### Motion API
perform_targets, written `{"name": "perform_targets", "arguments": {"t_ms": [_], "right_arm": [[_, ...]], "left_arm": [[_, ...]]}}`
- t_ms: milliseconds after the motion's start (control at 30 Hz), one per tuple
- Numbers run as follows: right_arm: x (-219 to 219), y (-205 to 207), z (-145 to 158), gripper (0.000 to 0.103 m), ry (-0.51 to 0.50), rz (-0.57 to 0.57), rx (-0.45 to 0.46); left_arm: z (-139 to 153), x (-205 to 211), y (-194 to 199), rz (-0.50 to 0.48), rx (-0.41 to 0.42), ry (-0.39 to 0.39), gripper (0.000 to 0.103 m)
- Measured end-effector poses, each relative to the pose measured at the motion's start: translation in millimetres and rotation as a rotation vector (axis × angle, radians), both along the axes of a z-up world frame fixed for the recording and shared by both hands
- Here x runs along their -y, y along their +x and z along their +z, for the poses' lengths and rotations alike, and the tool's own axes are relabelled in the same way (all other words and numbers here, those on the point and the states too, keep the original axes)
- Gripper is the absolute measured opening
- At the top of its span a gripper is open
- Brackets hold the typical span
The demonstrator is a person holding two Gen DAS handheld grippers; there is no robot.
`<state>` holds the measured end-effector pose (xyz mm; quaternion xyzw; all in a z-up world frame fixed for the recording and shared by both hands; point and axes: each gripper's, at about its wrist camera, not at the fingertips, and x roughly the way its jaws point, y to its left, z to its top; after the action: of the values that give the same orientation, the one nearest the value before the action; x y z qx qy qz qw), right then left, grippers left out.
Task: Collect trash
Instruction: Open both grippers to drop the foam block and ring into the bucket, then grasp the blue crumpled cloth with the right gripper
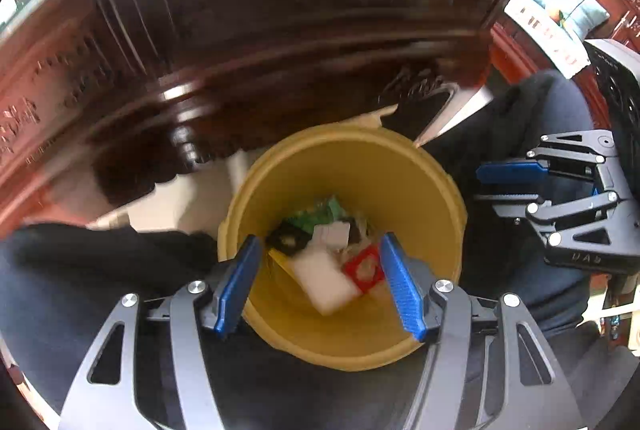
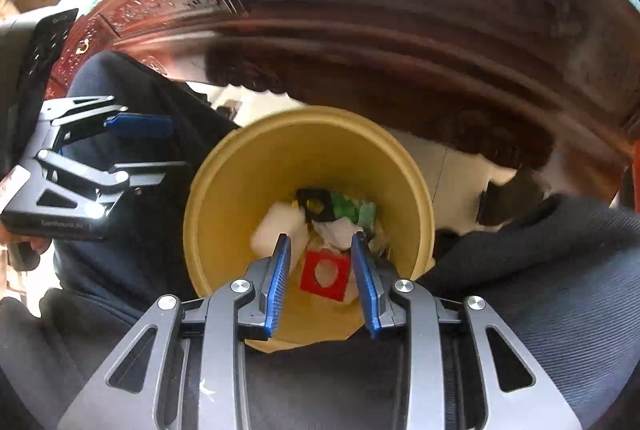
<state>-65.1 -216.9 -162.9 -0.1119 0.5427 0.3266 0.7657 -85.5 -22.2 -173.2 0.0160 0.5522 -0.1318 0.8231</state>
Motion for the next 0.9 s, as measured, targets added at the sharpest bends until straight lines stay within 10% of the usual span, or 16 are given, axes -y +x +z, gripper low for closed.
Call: {"name": "perform_targets", "arguments": {"t_ms": [467,900], "right_arm": [[-16,89,140,0.042,0.134,0.002,0.338],[-47,260,168,0.065,0.205,-0.189,0.413]], "left_arm": [[148,-27,98,0.112,0.363,-0.030,0.080],[157,-60,275,0.277,0.413,-0.033,0.098]]}}
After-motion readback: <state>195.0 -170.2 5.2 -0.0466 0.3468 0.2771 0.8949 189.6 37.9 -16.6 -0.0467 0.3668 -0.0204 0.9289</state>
